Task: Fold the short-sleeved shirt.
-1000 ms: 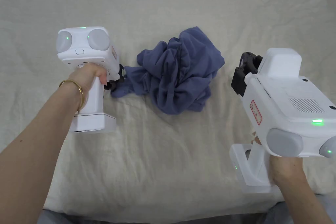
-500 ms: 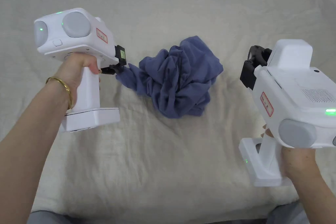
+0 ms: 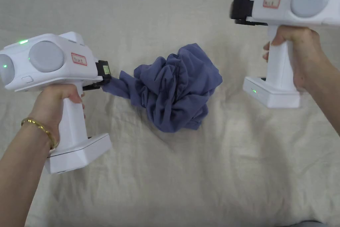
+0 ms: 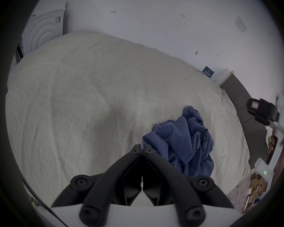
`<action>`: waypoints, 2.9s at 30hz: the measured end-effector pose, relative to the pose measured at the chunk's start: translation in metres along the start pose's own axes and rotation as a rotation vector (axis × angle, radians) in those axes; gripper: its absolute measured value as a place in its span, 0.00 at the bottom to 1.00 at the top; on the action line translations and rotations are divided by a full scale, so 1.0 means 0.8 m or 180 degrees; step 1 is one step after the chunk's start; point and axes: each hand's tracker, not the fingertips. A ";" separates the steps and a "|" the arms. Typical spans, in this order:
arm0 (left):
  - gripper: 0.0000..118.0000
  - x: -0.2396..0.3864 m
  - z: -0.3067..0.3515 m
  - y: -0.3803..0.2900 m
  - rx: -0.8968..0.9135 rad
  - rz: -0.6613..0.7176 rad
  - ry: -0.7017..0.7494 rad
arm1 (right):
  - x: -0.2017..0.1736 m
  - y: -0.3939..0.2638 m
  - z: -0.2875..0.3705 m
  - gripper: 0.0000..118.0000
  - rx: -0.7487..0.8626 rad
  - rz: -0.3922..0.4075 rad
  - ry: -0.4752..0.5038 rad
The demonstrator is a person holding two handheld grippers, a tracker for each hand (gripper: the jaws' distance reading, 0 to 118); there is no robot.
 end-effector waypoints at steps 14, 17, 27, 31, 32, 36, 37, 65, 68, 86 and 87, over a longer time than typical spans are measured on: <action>0.00 -0.009 -0.007 0.000 0.0045 0.0217 -0.0213 | -0.010 0.014 -0.256 0.83 -0.1664 -0.0378 -0.0202; 0.00 -0.006 -0.012 0.001 0.0062 0.0164 -0.0205 | -0.013 0.008 -0.283 0.81 -0.1759 -0.0512 -0.0209; 0.00 -0.008 -0.028 -0.004 0.0034 0.0211 -0.0275 | -0.026 -0.004 -0.328 0.52 -0.1947 -0.0417 -0.0259; 0.00 -0.009 -0.030 -0.005 0.0015 0.0189 -0.0227 | -0.035 -0.009 -0.326 0.33 -0.1954 -0.0202 -0.0379; 0.00 -0.009 -0.031 -0.005 0.0017 0.0184 -0.0220 | -0.034 -0.008 -0.322 0.18 -0.1932 -0.0199 -0.0378; 0.00 -0.010 -0.030 -0.007 0.0007 0.0191 -0.0213 | -0.030 -0.006 -0.311 0.03 -0.1908 -0.0245 -0.0372; 0.00 -0.011 -0.029 -0.007 0.0009 0.0196 -0.0213 | -0.032 -0.005 -0.307 0.03 -0.1905 -0.0177 -0.0375; 0.00 0.007 0.143 0.096 0.1047 0.0156 0.0062 | 0.078 0.126 0.128 0.03 -0.0070 -0.0143 -0.0255; 0.00 0.007 0.175 0.116 0.1211 0.0120 0.0126 | 0.086 0.137 0.167 0.03 0.0084 -0.0190 -0.0326; 0.00 -0.045 0.329 0.210 0.2108 0.0245 0.1278 | 0.108 0.189 0.314 0.03 0.0777 -0.0271 -0.0702; 0.00 -0.043 0.337 0.219 0.2170 0.0246 0.1356 | 0.106 0.195 0.319 0.03 0.0831 -0.0261 -0.0729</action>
